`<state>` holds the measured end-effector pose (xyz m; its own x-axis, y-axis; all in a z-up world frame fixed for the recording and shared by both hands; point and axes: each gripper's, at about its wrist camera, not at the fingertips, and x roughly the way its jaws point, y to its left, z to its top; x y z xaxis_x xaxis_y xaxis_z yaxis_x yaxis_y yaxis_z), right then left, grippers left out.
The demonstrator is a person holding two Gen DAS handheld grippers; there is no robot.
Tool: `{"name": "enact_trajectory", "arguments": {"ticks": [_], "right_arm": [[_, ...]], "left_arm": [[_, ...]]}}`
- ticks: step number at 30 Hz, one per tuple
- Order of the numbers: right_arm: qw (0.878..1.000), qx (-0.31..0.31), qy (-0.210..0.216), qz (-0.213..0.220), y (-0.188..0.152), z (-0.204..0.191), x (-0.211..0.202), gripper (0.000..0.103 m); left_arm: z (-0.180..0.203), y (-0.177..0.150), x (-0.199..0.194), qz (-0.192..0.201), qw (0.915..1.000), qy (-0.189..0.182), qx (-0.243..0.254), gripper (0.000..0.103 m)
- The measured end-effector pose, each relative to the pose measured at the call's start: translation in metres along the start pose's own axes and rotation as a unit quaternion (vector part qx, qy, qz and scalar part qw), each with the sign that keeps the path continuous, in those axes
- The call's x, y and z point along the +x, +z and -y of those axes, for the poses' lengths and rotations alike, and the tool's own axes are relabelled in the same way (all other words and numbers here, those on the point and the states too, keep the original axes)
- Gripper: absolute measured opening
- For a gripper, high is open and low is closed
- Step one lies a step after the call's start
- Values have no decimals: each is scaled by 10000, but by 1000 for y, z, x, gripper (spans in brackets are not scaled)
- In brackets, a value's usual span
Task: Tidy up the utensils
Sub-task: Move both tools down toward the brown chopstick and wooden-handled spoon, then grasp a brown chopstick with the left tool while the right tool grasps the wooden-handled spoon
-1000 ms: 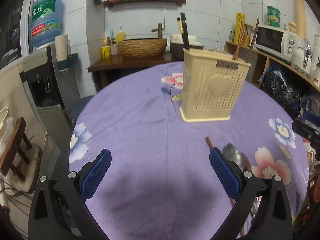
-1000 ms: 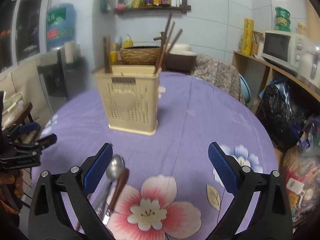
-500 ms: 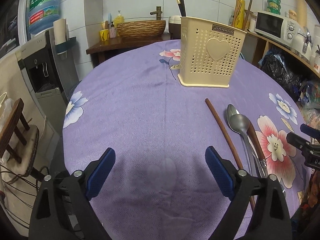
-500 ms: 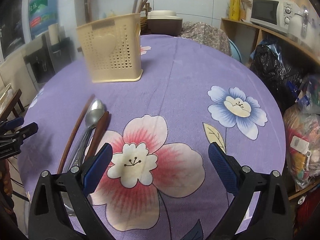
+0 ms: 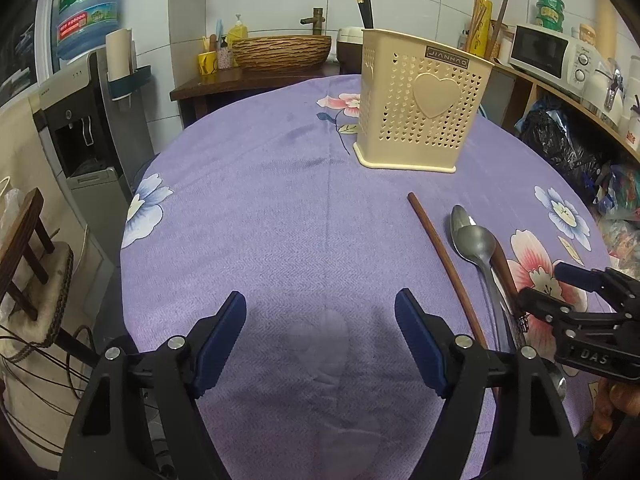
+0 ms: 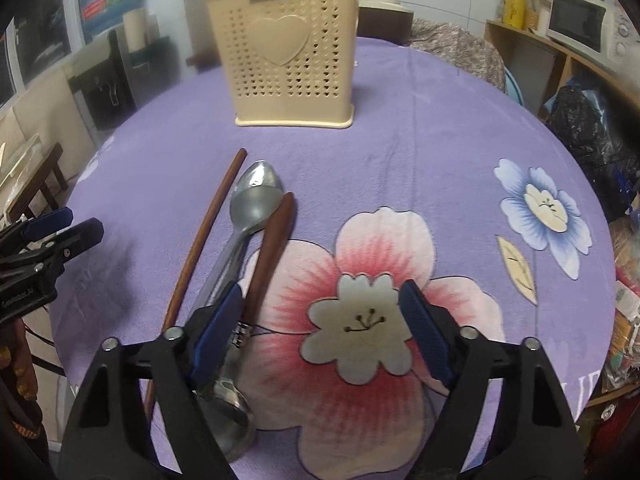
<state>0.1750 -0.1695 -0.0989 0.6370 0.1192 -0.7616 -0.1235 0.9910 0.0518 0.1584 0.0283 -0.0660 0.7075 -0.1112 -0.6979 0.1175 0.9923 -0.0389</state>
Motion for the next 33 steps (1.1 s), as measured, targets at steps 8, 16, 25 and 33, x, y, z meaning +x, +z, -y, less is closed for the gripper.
{"name": "enact_trajectory", "arguments": {"ticks": [8, 16, 25, 33], "right_arm": [[9997, -160, -10, -182, 7, -17, 13, 44], [9992, -331, -85, -211, 2, 5, 4, 18], [9992, 160, -354, -109, -9, 65, -6, 25], [9986, 256, -459, -21, -13, 65, -6, 50]], "left_arm": [[2, 0, -3, 30, 10000, -31, 34, 76], [7, 1, 1, -29, 9999, -79, 116, 76], [38, 6, 17, -310, 9971, -609, 339, 75], [70, 7, 39, -584, 9940, -723, 571, 51]]}}
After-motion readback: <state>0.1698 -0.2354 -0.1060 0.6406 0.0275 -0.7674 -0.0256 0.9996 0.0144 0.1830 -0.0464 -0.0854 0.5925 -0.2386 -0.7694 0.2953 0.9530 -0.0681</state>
